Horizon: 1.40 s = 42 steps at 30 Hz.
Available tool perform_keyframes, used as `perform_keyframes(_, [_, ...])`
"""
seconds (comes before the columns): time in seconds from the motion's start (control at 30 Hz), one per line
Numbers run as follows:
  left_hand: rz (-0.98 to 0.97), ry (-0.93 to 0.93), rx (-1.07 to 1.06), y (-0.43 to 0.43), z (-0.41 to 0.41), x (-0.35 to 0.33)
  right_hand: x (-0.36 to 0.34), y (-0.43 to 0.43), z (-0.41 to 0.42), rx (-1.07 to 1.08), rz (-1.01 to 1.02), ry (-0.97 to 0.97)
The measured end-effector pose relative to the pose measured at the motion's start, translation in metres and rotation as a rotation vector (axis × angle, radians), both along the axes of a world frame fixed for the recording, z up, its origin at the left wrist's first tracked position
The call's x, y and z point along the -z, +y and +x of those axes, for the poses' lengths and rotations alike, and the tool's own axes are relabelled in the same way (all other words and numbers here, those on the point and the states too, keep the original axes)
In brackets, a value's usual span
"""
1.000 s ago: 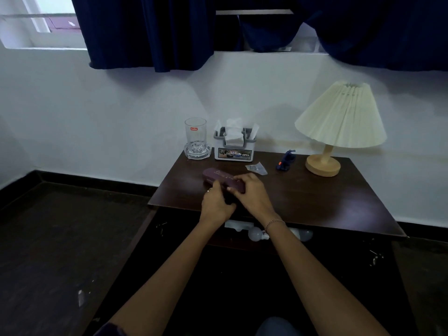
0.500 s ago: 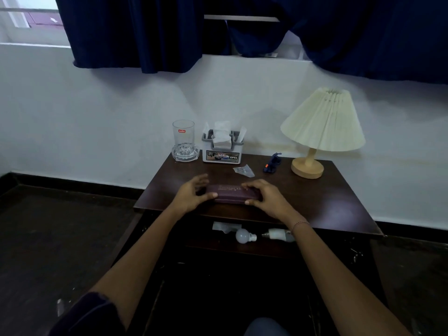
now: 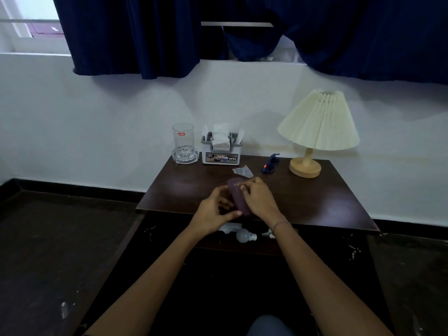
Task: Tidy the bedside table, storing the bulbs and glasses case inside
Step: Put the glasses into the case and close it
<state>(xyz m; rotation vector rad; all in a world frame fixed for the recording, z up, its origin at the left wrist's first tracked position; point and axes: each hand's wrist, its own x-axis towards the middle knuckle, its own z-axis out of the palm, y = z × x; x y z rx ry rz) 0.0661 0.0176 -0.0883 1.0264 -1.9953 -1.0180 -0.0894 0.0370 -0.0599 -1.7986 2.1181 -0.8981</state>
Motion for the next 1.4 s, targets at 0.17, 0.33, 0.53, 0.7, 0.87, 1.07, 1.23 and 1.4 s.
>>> perform_keyframes(0.17, [-0.001,0.01,0.106,0.012,-0.009,-0.004,-0.007,0.004,0.0,-0.051,0.119,0.161])
perform_keyframes(0.33, [-0.163,0.056,-0.219,0.002,-0.005,-0.004,-0.002,0.01,-0.009,-0.068,0.175,0.283])
perform_keyframes(0.53, [0.037,0.114,-0.117,-0.026,0.005,0.002,0.009,0.014,-0.025,-0.18,0.065,0.293])
perform_keyframes(0.7, [0.15,0.053,0.041,-0.047,0.01,0.003,0.012,0.013,-0.025,-0.316,0.114,0.222])
perform_keyframes(0.87, [0.137,0.06,0.018,-0.051,0.011,0.005,0.016,0.011,-0.025,-0.345,0.066,0.492])
perform_keyframes(1.07, [0.118,0.073,0.002,-0.053,0.012,0.007,0.022,0.001,-0.021,-0.339,0.031,0.696])
perform_keyframes(1.23, [0.158,0.11,-0.004,-0.052,0.01,0.005,0.033,-0.006,-0.022,-0.326,-0.058,0.746])
perform_keyframes(1.4, [0.201,0.15,-0.002,-0.053,0.01,0.004,0.034,-0.008,-0.023,-0.338,-0.092,0.772])
